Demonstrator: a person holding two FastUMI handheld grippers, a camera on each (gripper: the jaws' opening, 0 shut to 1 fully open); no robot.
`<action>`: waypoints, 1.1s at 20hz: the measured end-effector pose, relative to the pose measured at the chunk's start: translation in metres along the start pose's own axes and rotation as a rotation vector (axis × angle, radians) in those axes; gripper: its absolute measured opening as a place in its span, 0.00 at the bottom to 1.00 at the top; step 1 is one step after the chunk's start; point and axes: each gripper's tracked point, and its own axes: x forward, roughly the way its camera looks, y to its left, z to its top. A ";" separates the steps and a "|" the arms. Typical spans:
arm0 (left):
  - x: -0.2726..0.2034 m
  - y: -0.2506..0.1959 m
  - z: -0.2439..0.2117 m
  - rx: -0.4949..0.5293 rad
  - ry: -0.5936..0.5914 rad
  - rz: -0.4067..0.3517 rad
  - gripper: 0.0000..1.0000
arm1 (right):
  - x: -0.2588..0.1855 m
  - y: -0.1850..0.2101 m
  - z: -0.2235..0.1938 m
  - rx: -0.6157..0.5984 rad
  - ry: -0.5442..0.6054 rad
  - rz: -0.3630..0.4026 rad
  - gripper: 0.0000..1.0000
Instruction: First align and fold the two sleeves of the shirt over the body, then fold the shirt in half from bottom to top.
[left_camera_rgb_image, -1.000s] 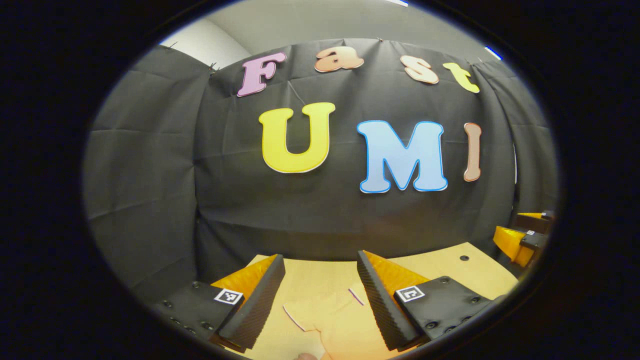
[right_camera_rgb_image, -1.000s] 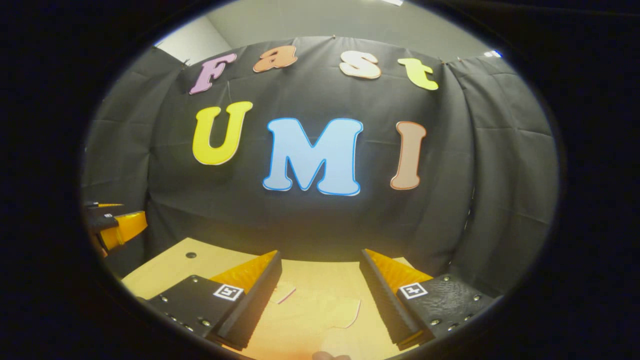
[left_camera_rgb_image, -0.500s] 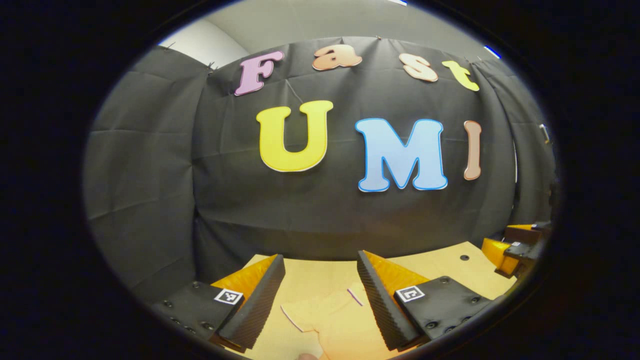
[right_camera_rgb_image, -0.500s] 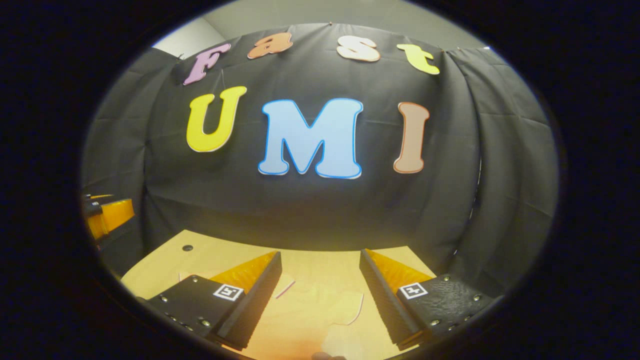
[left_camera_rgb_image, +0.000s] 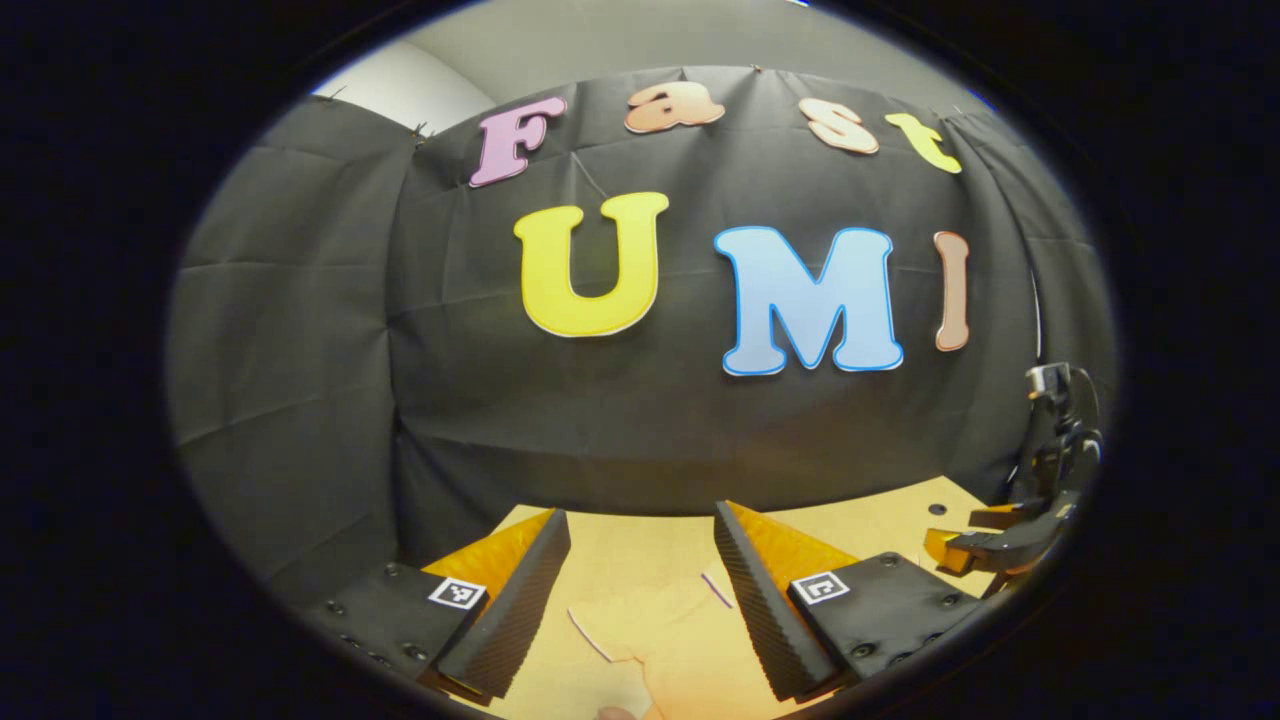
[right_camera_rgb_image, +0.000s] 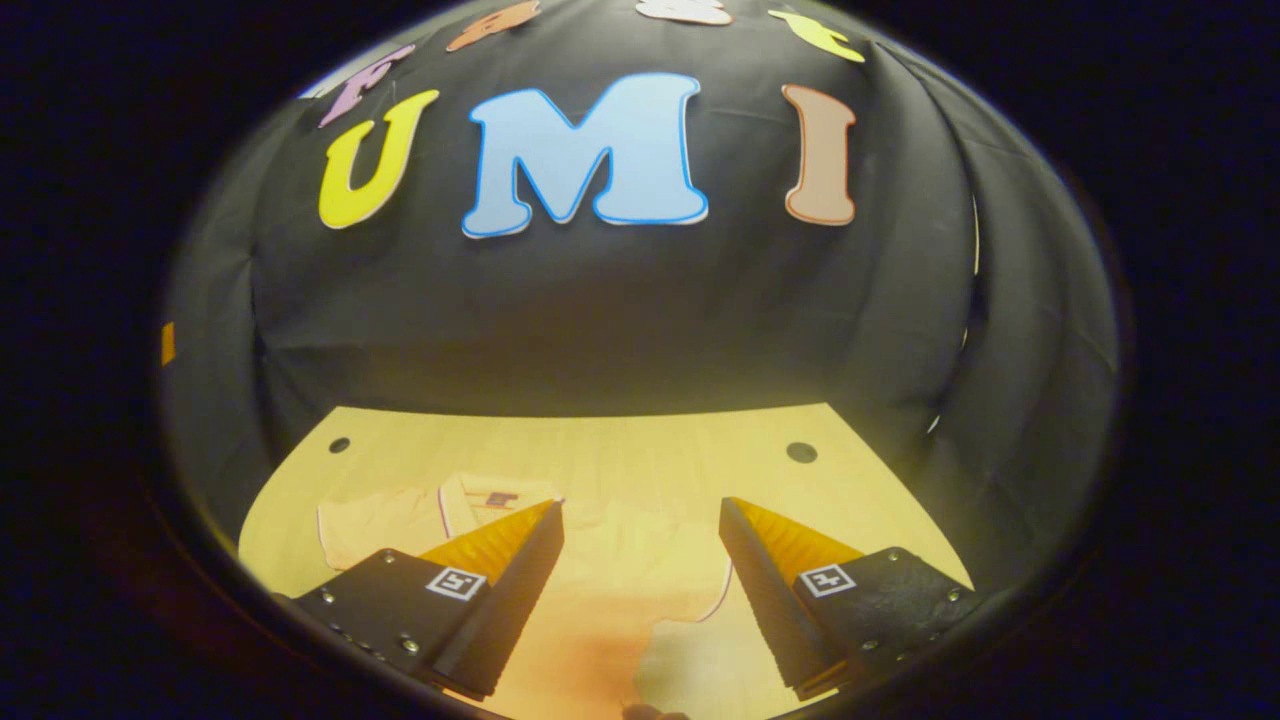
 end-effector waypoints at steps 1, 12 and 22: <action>0.001 0.001 0.000 0.001 0.004 0.006 0.95 | 0.011 -0.005 -0.006 0.005 0.022 -0.006 0.98; 0.014 0.006 -0.013 0.024 0.036 0.052 0.94 | 0.095 -0.048 -0.118 0.064 0.312 -0.061 0.98; 0.024 0.002 -0.017 0.032 0.062 0.060 0.95 | 0.119 -0.059 -0.157 0.098 0.401 -0.079 0.99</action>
